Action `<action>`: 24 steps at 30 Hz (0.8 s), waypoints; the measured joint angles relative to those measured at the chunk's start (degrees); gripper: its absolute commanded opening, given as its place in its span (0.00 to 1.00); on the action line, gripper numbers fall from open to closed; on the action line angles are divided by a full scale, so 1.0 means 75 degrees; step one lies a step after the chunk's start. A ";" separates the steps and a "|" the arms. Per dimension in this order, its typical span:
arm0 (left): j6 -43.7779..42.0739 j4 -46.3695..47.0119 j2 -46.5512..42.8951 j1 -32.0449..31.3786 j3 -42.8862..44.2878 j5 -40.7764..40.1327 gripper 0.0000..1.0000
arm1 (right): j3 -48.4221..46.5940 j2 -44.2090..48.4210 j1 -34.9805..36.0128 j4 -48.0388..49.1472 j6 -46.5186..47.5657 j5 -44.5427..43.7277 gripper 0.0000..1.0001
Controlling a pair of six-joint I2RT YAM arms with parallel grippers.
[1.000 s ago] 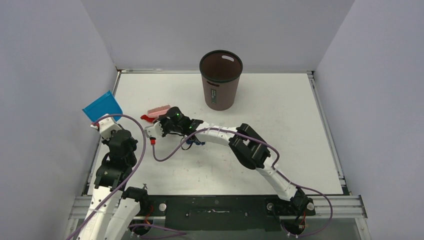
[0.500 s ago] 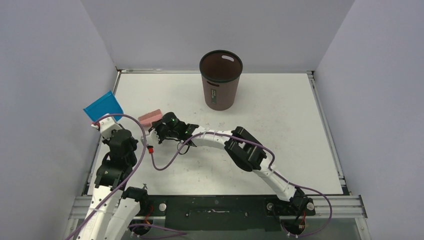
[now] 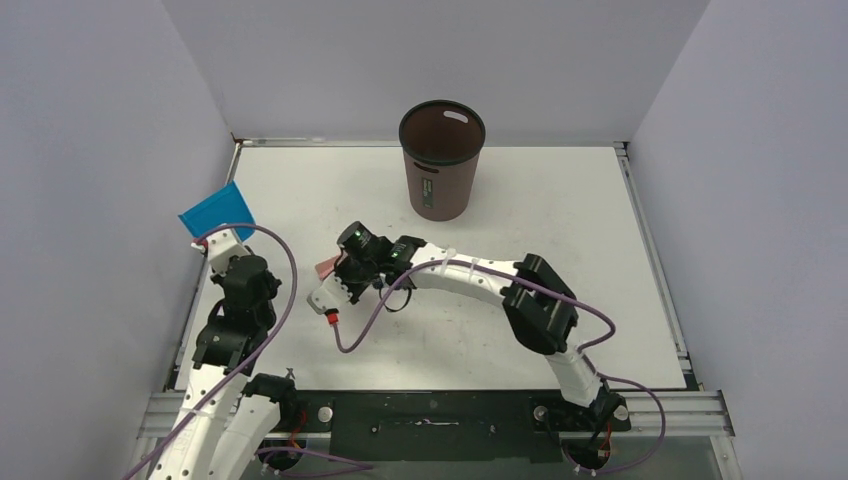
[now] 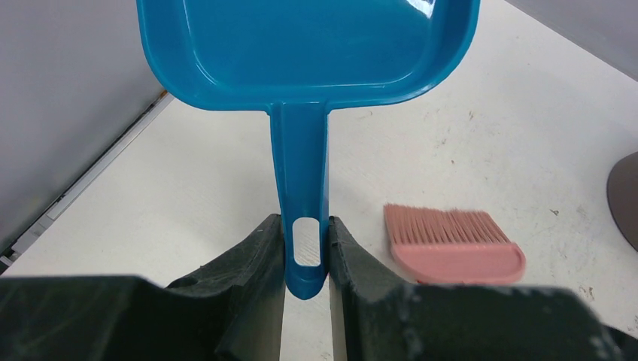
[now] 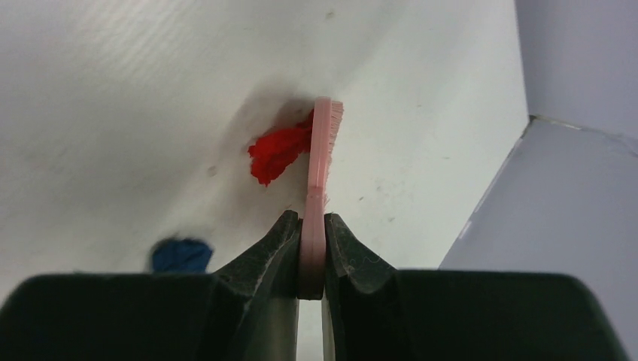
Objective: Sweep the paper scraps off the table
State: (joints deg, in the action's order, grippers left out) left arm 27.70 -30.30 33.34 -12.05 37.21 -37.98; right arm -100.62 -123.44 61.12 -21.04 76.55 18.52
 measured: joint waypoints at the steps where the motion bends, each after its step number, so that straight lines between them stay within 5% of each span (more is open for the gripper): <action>1: -0.0020 0.0020 0.0029 0.0000 -0.0003 0.0052 0.00 | 0.0210 0.0274 0.0009 -0.0283 -0.0047 0.0000 0.05; 16: -0.0734 0.0221 0.1612 -0.0254 0.0321 0.1923 0.00 | 0.3410 0.3995 -0.0245 -0.2926 -0.0743 -0.0236 0.05; 24: -0.0749 -0.0857 0.3083 -0.2591 0.2209 0.2643 0.00 | 0.4709 0.6213 -0.1976 -0.3675 -0.1043 -0.0364 0.05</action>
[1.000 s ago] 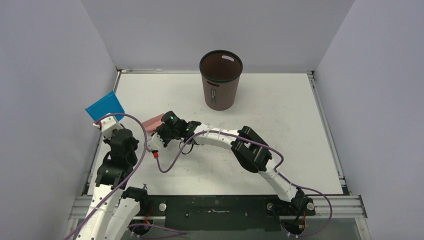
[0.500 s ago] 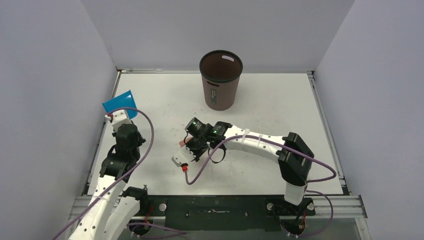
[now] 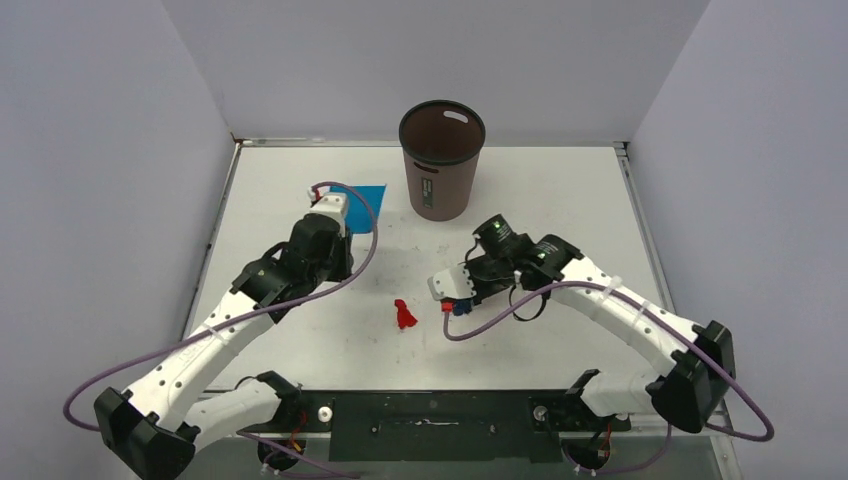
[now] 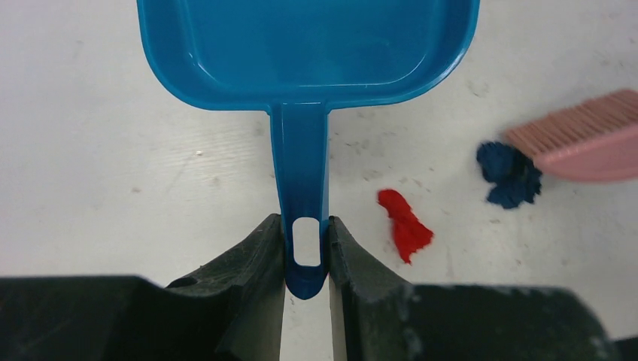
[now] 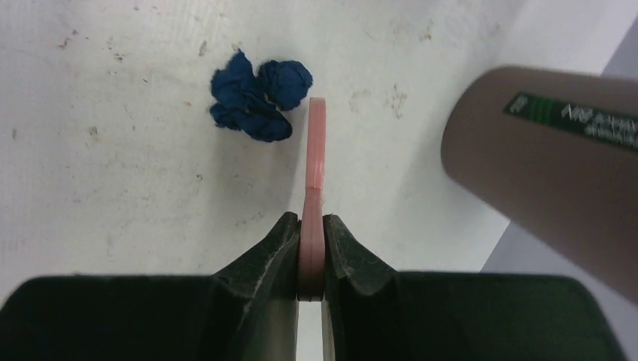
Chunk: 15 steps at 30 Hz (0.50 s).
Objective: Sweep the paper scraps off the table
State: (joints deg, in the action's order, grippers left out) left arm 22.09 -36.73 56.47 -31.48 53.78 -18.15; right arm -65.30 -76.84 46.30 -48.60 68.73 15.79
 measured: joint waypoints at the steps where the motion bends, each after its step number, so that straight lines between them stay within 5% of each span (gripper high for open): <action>1: 0.0032 -0.0192 0.0152 -0.0326 0.0248 0.0114 0.00 | 0.0114 0.0283 -0.0213 -0.0023 -0.0105 0.0006 0.05; 6: 0.0405 -0.1279 0.0997 -0.1495 0.1075 0.0615 0.00 | 0.0198 0.1192 -0.1329 0.0423 -0.1259 0.0160 0.05; 15: 0.1617 -0.2856 0.1209 -0.3529 0.0787 0.1475 0.00 | 0.0487 0.1244 -0.2623 0.1658 -0.4240 -0.0105 0.05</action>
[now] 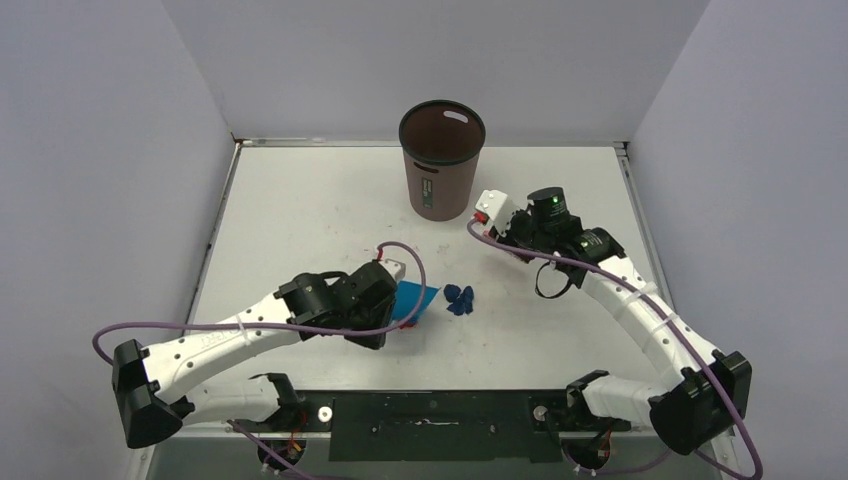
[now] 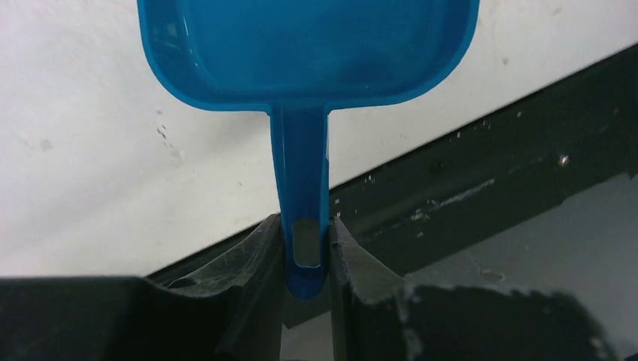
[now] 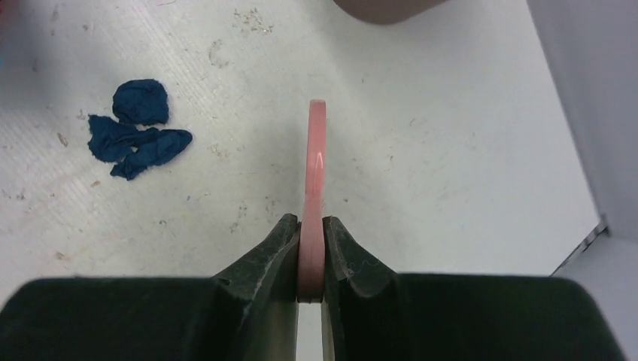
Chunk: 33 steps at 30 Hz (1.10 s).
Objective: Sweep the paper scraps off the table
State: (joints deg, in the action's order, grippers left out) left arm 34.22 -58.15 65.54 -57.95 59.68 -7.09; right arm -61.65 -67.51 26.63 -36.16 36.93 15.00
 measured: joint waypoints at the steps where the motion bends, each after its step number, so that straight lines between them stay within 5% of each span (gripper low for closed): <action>1: 0.0201 -0.0067 -0.0125 -0.0189 -0.0163 0.0076 0.00 | 0.0000 -0.0093 -0.0032 0.0058 -0.0318 -0.0111 0.05; 11: 0.1536 -0.0927 -0.0128 -0.1649 -0.0778 0.0402 0.00 | -0.0463 -0.1309 0.0032 -0.0064 -0.2978 -0.0959 0.05; 19: 0.1941 -0.1125 0.0388 -0.1912 -0.1139 0.0411 0.00 | -0.0510 -0.1582 0.1107 -0.0224 -0.3620 -0.1367 0.05; 33: 0.1402 -0.0723 0.1926 -0.1947 -0.1139 0.0064 0.00 | -0.0612 -0.2226 0.2025 0.0417 -0.4476 -0.0420 0.05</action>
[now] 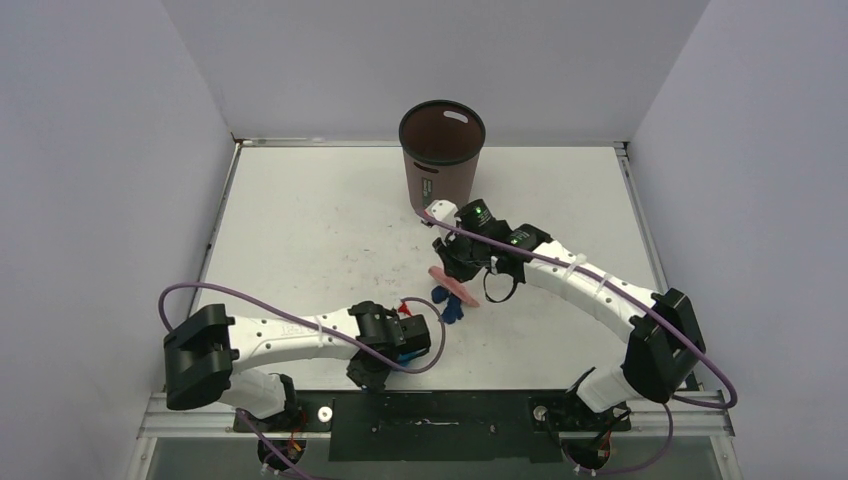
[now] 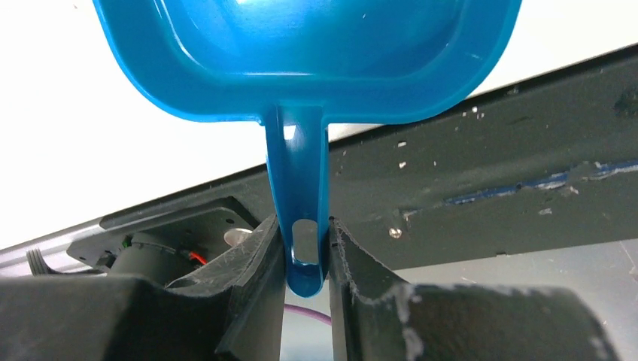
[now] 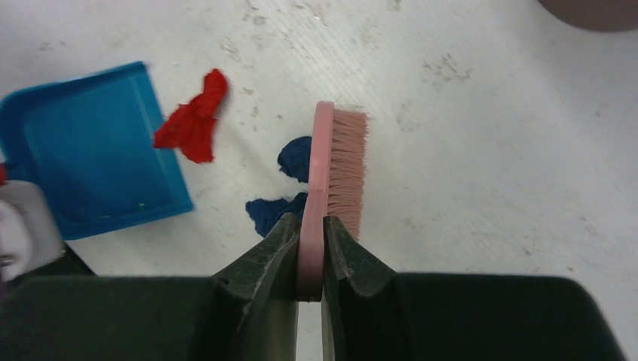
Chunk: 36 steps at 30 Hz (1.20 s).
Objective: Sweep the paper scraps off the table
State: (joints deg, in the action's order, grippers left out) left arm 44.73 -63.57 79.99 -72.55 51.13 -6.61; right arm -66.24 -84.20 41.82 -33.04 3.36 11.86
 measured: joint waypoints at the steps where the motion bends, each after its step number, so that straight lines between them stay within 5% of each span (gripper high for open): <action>1: -0.0073 0.0064 0.0061 0.0044 0.0000 -0.0003 0.00 | 0.0000 -0.0015 0.0093 0.0085 -0.0105 0.0146 0.05; 10: -0.0886 0.0697 0.0659 0.0391 0.0256 -0.0006 0.00 | -0.0172 -0.0131 0.0673 0.0338 -0.0746 0.1708 0.05; 21: -0.1256 0.1005 0.0673 0.0452 0.0388 -0.0350 0.00 | -0.0522 0.0052 0.0490 -0.0262 -0.0125 0.2320 0.05; 36: -0.1169 0.2346 -0.1215 0.0452 -0.0452 -0.1979 0.00 | -0.2212 0.0519 -0.0857 -0.1105 0.0953 0.2165 0.05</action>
State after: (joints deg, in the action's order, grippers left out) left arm 35.97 -45.98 70.87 -69.17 47.75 -21.45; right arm -82.83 -80.31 35.40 -41.32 10.50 28.10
